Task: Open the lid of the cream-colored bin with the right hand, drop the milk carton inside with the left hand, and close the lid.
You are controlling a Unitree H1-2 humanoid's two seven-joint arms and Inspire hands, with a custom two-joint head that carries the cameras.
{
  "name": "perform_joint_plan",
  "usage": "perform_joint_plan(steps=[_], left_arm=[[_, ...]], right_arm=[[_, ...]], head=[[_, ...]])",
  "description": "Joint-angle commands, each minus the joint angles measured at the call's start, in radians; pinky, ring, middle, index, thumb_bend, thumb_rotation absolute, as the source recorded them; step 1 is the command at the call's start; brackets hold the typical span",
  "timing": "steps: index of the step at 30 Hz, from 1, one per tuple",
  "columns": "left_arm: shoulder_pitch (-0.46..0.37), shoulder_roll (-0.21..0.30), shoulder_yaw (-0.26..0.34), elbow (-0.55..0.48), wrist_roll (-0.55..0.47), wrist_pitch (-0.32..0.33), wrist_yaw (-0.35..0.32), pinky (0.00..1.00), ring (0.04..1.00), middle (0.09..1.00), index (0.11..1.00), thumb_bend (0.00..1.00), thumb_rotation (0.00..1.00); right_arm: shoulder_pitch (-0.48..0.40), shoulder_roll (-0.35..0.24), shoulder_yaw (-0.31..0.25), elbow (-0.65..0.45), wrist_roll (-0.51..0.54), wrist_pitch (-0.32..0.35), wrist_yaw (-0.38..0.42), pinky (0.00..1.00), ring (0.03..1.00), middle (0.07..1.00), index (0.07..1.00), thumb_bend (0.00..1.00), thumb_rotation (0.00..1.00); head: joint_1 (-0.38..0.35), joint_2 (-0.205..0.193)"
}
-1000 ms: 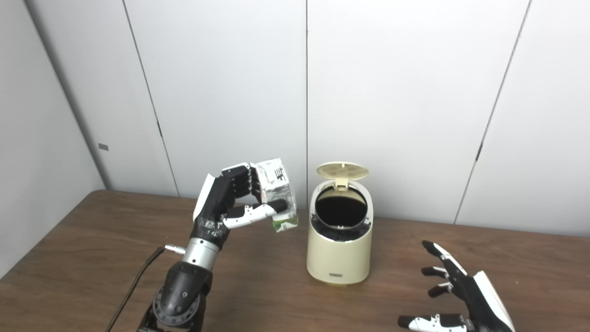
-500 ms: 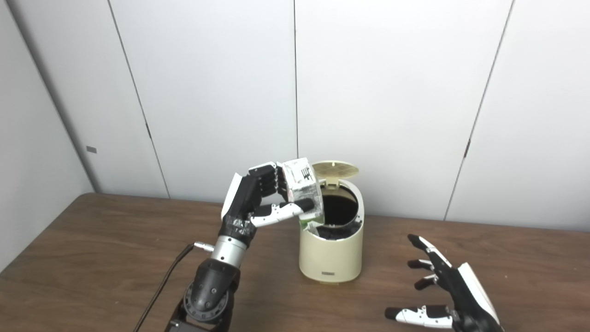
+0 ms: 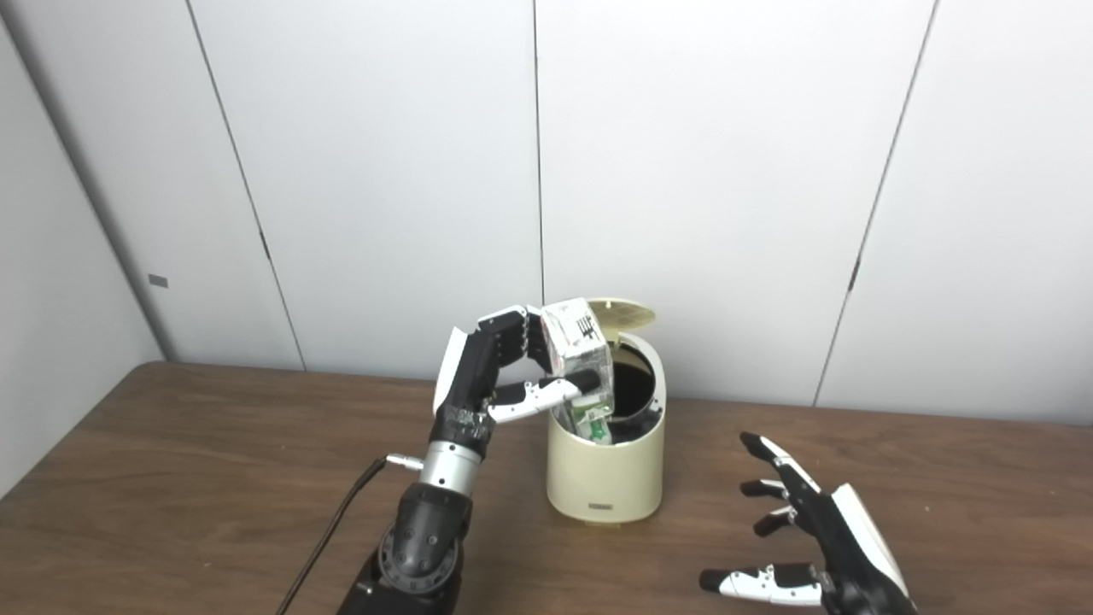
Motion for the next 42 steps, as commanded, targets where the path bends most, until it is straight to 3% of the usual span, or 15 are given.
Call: perform_joint_plan(steps=[1, 7, 16, 25, 31, 36, 42], left_arm=[[-0.073, -0.010, -0.002, 0.002, 0.029, -0.085, 0.049, 0.43, 0.468, 0.480, 0.490, 0.52, 0.00], [-0.096, -0.016, -0.030, 0.066, 0.057, -0.102, 0.164, 0.43, 0.463, 0.484, 0.487, 0.52, 0.00], [-0.124, -0.005, -0.105, 0.143, 0.017, -0.102, 0.305, 0.46, 0.477, 0.488, 0.484, 0.52, 0.00], [-0.143, 0.015, -0.217, 0.223, -0.003, -0.102, 0.455, 0.44, 0.462, 0.482, 0.487, 0.52, 0.00], [-0.155, 0.028, -0.297, 0.278, 0.014, -0.102, 0.579, 0.45, 0.449, 0.471, 0.495, 0.52, 0.00], [-0.170, 0.041, -0.368, 0.337, 0.018, -0.102, 0.669, 0.45, 0.451, 0.471, 0.498, 0.52, 0.00], [-0.179, 0.056, -0.432, 0.384, 0.017, -0.102, 0.724, 0.44, 0.447, 0.473, 0.496, 0.53, 0.00]], right_arm=[[-0.020, -0.014, -0.010, -0.031, 0.001, -0.046, -0.016, 0.54, 0.765, 0.917, 0.902, 0.75, 0.13], [-0.016, -0.006, -0.009, -0.050, -0.011, -0.029, -0.020, 0.54, 0.761, 0.912, 0.900, 0.76, 0.14], [-0.011, -0.005, -0.019, -0.057, -0.006, -0.024, -0.013, 0.54, 0.764, 0.918, 0.896, 0.76, 0.15], [-0.003, -0.015, -0.021, -0.079, -0.015, -0.010, -0.006, 0.60, 0.770, 0.922, 0.899, 0.76, 0.21], [0.002, -0.020, -0.026, -0.084, -0.010, -0.020, -0.006, 0.61, 0.771, 0.919, 0.897, 0.75, 0.20], [0.005, -0.017, -0.033, -0.098, 0.005, -0.014, -0.001, 0.62, 0.780, 0.918, 0.896, 0.74, 0.14], [0.007, -0.016, -0.040, -0.099, 0.022, -0.012, 0.002, 0.63, 0.782, 0.918, 0.898, 0.74, 0.17]], head=[[-0.003, 0.001], [-0.012, 0.003], [-0.018, 0.008], [-0.028, 0.017], [-0.028, 0.024], [-0.031, 0.030], [-0.031, 0.033]])
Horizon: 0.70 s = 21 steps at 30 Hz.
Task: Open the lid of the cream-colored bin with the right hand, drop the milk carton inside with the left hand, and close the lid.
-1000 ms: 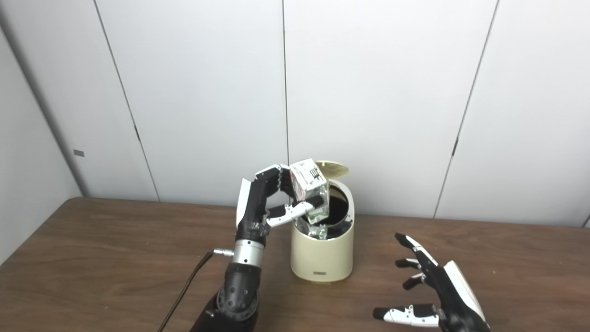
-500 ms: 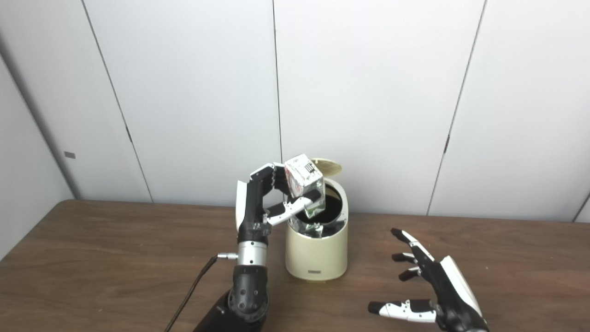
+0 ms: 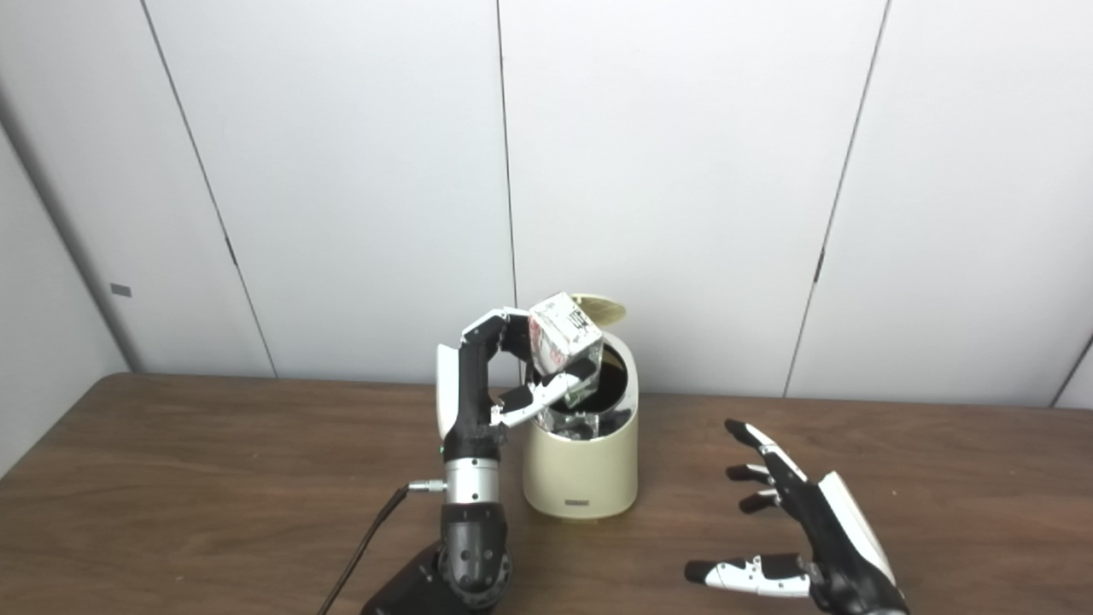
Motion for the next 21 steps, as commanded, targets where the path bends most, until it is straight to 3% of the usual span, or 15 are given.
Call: perform_joint_plan(steps=[1, 7, 12, 17, 18, 19, 21], left_arm=[[-0.029, 0.010, -0.025, 0.026, 0.006, 0.020, 0.018, 0.44, 0.446, 0.473, 0.496, 0.53, 0.00], [-0.021, 0.040, -0.109, 0.051, 0.012, 0.020, 0.019, 0.38, 0.427, 0.476, 0.493, 0.52, 0.00], [-0.021, 0.057, -0.167, 0.088, 0.046, 0.020, 0.054, 0.43, 0.451, 0.474, 0.495, 0.53, 0.00], [-0.007, 0.057, -0.148, 0.116, 0.047, 0.020, -0.041, 0.52, 0.565, 0.492, 0.493, 0.52, 0.00], [-0.003, 0.057, -0.143, 0.114, 0.046, 0.020, -0.057, 0.54, 0.596, 0.565, 0.567, 0.69, 0.05], [0.001, 0.056, -0.136, 0.112, 0.048, 0.020, -0.066, 0.56, 0.630, 0.624, 0.624, 0.80, 0.10], [0.010, 0.056, -0.124, 0.102, 0.048, 0.020, -0.079, 0.60, 0.684, 0.691, 0.687, 0.84, 0.17]], right_arm=[[-0.025, -0.015, -0.013, -0.026, 0.014, -0.020, -0.004, 0.62, 0.781, 0.917, 0.898, 0.74, 0.18], [-0.023, -0.017, -0.017, -0.019, 0.028, -0.029, -0.004, 0.62, 0.785, 0.921, 0.898, 0.75, 0.13], [-0.025, -0.014, -0.018, -0.021, 0.034, -0.026, -0.005, 0.62, 0.784, 0.928, 0.902, 0.75, 0.12], [-0.032, -0.014, -0.018, -0.018, 0.036, -0.025, -0.006, 0.60, 0.777, 0.927, 0.895, 0.76, 0.14], [-0.033, -0.015, -0.019, -0.015, 0.037, -0.028, -0.006, 0.61, 0.777, 0.927, 0.894, 0.76, 0.14], [-0.033, -0.016, -0.019, -0.012, 0.038, -0.029, -0.006, 0.61, 0.777, 0.927, 0.894, 0.76, 0.14], [-0.035, -0.017, -0.020, -0.004, 0.036, -0.034, -0.008, 0.61, 0.776, 0.925, 0.892, 0.76, 0.14]], head=[[0.001, 0.001], [0.011, 0.007], [0.010, 0.011], [0.016, 0.016], [0.018, 0.019], [0.019, 0.019], [0.020, 0.020]])
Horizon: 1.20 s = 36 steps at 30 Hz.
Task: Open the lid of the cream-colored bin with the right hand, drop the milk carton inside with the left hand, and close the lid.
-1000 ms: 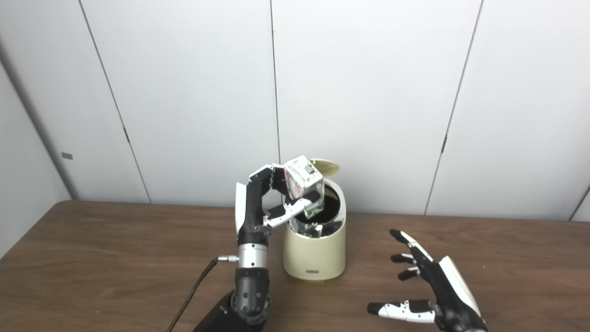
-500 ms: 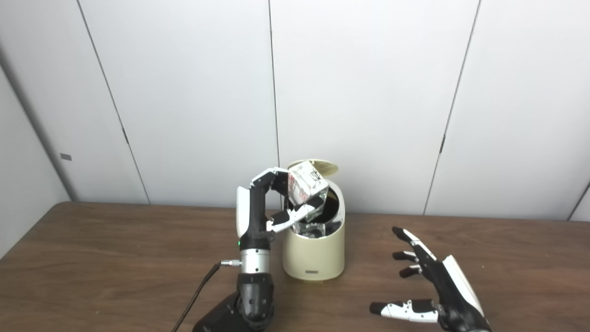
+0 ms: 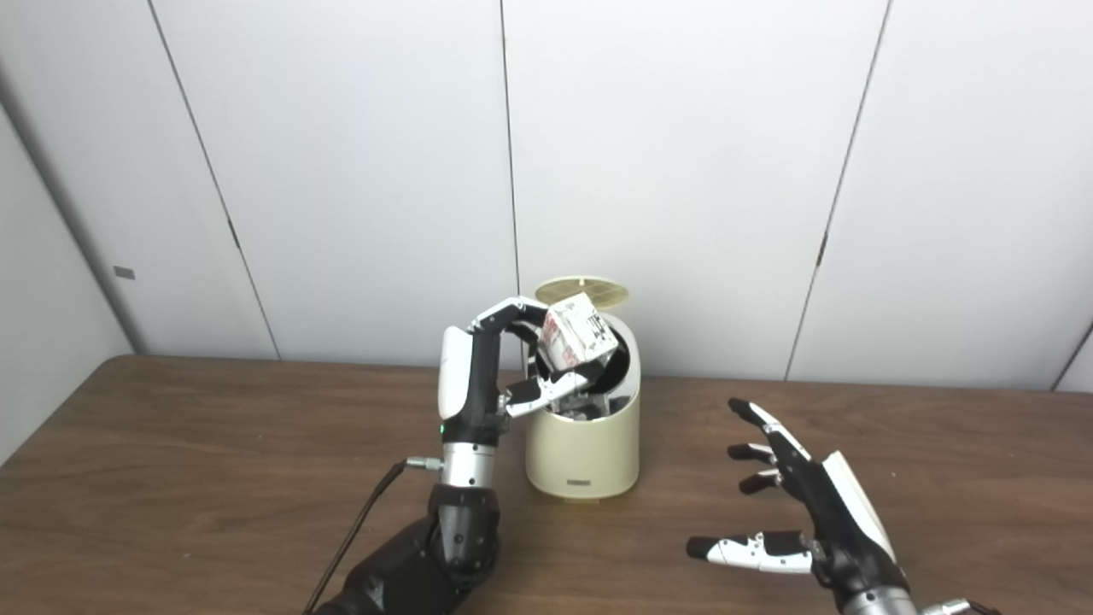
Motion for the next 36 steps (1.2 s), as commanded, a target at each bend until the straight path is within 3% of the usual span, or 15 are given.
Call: perform_joint_plan(steps=[1, 6, 10, 23, 27, 31, 34, 36], left_arm=[[0.040, -0.002, -0.003, 0.030, -0.013, 0.021, -0.086, 0.64, 0.716, 0.727, 0.722, 0.85, 0.20], [0.049, 0.001, 0.010, 0.008, 0.003, 0.021, -0.081, 0.70, 0.772, 0.774, 0.768, 0.85, 0.27], [0.053, 0.002, 0.019, -0.003, 0.003, 0.021, -0.080, 0.66, 0.747, 0.764, 0.767, 0.85, 0.26], [0.076, 0.012, 0.037, -0.052, -0.002, 0.021, -0.091, 0.64, 0.719, 0.745, 0.745, 0.83, 0.25], [0.088, 0.026, 0.050, -0.107, -0.005, 0.021, -0.086, 0.60, 0.657, 0.695, 0.700, 0.77, 0.24], [0.108, 0.044, 0.094, -0.205, -0.061, 0.021, -0.108, 0.54, 0.612, 0.671, 0.686, 0.72, 0.16], [0.122, 0.060, 0.143, -0.281, -0.091, 0.021, -0.127, 0.54, 0.642, 0.691, 0.702, 0.71, 0.16], [0.132, 0.068, 0.179, -0.330, -0.120, 0.021, -0.164, 0.62, 0.702, 0.738, 0.738, 0.68, 0.15]], right_arm=[[-0.035, -0.019, -0.012, -0.008, 0.009, -0.035, -0.009, 0.61, 0.775, 0.923, 0.891, 0.76, 0.15], [-0.038, -0.017, -0.012, -0.010, 0.021, -0.035, -0.004, 0.61, 0.773, 0.923, 0.891, 0.76, 0.14], [-0.039, -0.014, -0.009, -0.020, 0.025, -0.025, -0.001, 0.62, 0.774, 0.923, 0.889, 0.76, 0.12], [-0.037, -0.016, -0.001, -0.018, 0.004, -0.029, -0.004, 0.60, 0.767, 0.920, 0.887, 0.76, 0.10], [-0.037, -0.018, -0.001, -0.012, 0.007, -0.029, -0.001, 0.61, 0.771, 0.922, 0.891, 0.75, 0.10], [-0.035, -0.025, 0.002, -0.004, -0.009, -0.037, -0.006, 0.58, 0.763, 0.918, 0.889, 0.75, 0.08], [-0.033, -0.028, -0.001, -0.005, -0.008, -0.033, -0.001, 0.59, 0.765, 0.922, 0.892, 0.74, 0.09], [-0.034, -0.030, -0.001, 0.001, -0.001, -0.039, -0.001, 0.59, 0.763, 0.922, 0.891, 0.75, 0.10]], head=[[0.002, 0.002], [0.008, 0.005], [0.012, 0.005], [0.017, 0.005], [0.023, 0.003], [0.027, 0.002], [0.030, 0.001], [0.033, 0.000]])
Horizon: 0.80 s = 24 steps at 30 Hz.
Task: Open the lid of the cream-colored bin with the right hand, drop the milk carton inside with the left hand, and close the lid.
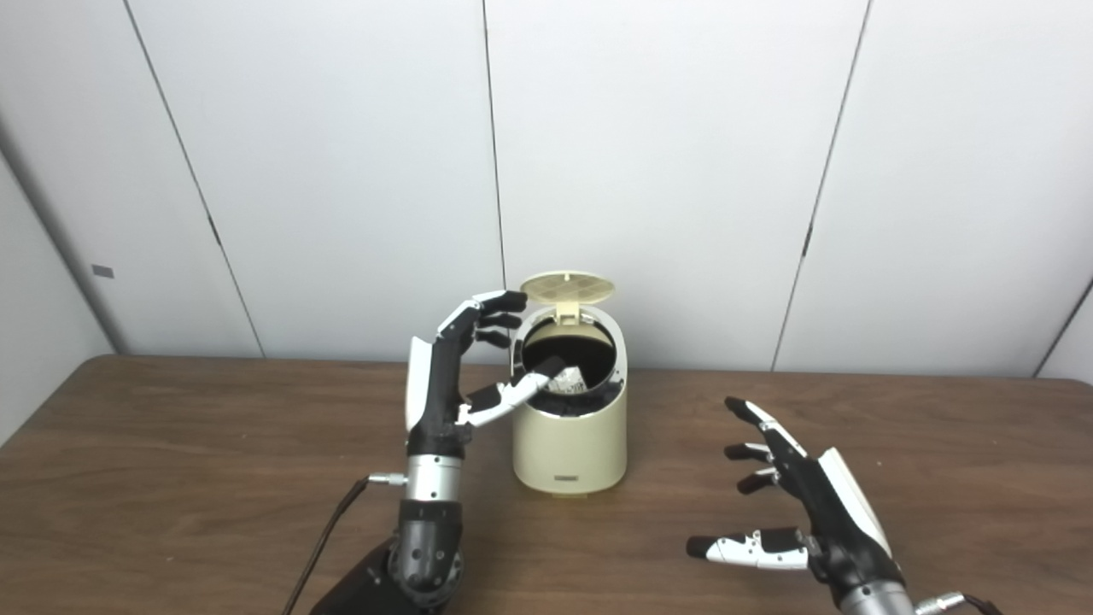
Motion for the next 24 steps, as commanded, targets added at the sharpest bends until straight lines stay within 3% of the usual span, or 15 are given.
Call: perform_joint_plan(steps=[1, 4, 7, 10, 17, 23, 24], left_arm=[[-0.025, 0.029, 0.046, -0.075, -0.030, -0.006, -0.044, 0.65, 0.725, 0.758, 0.756, 0.68, 0.15], [-0.003, 0.043, 0.113, -0.149, -0.083, -0.006, -0.149, 0.71, 0.776, 0.804, 0.793, 0.67, 0.13], [0.023, 0.056, 0.175, -0.209, -0.113, 0.000, -0.265, 0.70, 0.787, 0.842, 0.855, 0.68, 0.30], [0.064, 0.073, 0.226, -0.306, -0.165, 0.082, -0.385, 0.71, 0.805, 0.869, 0.906, 0.74, 0.43], [0.139, 0.114, 0.309, -0.453, -0.202, 0.259, -0.583, 0.77, 0.840, 0.897, 0.949, 0.79, 0.42], [0.192, 0.128, 0.338, -0.506, -0.185, 0.365, -0.687, 0.69, 0.781, 0.838, 0.892, 0.80, 0.45], [0.204, 0.130, 0.339, -0.512, -0.187, 0.382, -0.705, 0.66, 0.758, 0.822, 0.878, 0.80, 0.41]], right_arm=[[-0.030, -0.017, -0.005, -0.009, 0.009, -0.042, -0.003, 0.59, 0.763, 0.923, 0.894, 0.74, 0.10], [-0.032, -0.019, -0.005, -0.009, 0.016, -0.045, -0.004, 0.60, 0.763, 0.924, 0.896, 0.74, 0.10], [-0.035, -0.021, -0.004, -0.009, 0.021, -0.047, -0.004, 0.60, 0.763, 0.924, 0.896, 0.74, 0.09], [-0.040, -0.024, -0.001, 0.003, 0.019, -0.054, -0.006, 0.60, 0.765, 0.922, 0.898, 0.74, 0.11], [-0.057, -0.022, 0.002, 0.013, 0.010, -0.059, -0.014, 0.61, 0.760, 0.912, 0.894, 0.75, 0.12], [-0.088, -0.014, 0.003, 0.003, -0.001, -0.051, -0.019, 0.61, 0.754, 0.899, 0.891, 0.75, 0.19], [-0.099, -0.012, 0.005, 0.001, -0.007, -0.043, -0.019, 0.60, 0.750, 0.895, 0.890, 0.75, 0.21]], head=[[0.003, 0.001], [0.006, 0.001], [0.011, 0.001], [0.014, 0.001], [0.016, 0.000], [0.013, -0.002], [0.013, -0.002]])
